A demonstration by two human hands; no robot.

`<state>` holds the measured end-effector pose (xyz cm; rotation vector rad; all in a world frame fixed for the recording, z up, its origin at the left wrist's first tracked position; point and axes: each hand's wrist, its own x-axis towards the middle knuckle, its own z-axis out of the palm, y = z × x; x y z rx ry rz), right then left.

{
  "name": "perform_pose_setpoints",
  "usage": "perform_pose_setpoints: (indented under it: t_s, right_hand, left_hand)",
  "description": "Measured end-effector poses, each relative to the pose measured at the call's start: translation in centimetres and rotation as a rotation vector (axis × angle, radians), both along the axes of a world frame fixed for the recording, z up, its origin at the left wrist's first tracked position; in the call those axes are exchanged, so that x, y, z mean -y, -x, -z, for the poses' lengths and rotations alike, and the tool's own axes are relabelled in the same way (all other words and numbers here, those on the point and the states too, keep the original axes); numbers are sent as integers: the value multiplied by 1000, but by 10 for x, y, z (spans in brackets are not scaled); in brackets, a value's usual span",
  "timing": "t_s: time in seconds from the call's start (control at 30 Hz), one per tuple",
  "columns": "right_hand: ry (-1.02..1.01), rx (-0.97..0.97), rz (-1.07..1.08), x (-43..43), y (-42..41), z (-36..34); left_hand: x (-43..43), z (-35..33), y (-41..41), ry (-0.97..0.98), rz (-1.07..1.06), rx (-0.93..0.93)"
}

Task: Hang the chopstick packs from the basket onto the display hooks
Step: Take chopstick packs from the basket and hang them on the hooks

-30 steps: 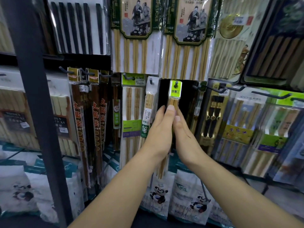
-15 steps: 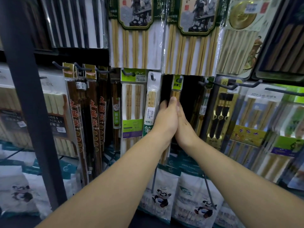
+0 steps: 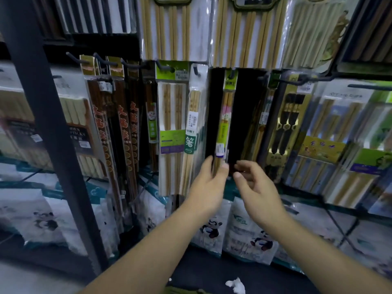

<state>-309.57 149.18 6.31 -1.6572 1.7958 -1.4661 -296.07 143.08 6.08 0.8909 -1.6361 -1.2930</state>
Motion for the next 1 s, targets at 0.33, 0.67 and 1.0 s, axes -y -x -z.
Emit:
perform_pose_setpoints:
  t_s: [0.33, 0.67, 1.0]
  right_hand:
    - [-491, -105, -149, -114, -31, 167]
    - [-1077, -370, -393, -146, -63, 356]
    - [-1110, -474, -360, -151, -78, 418]
  left_hand:
    - [-98, 174, -105, -156, -160, 323]
    - [-130, 304, -190, -423, -363, 800]
    - [-141, 331, -195, -448, -385, 745]
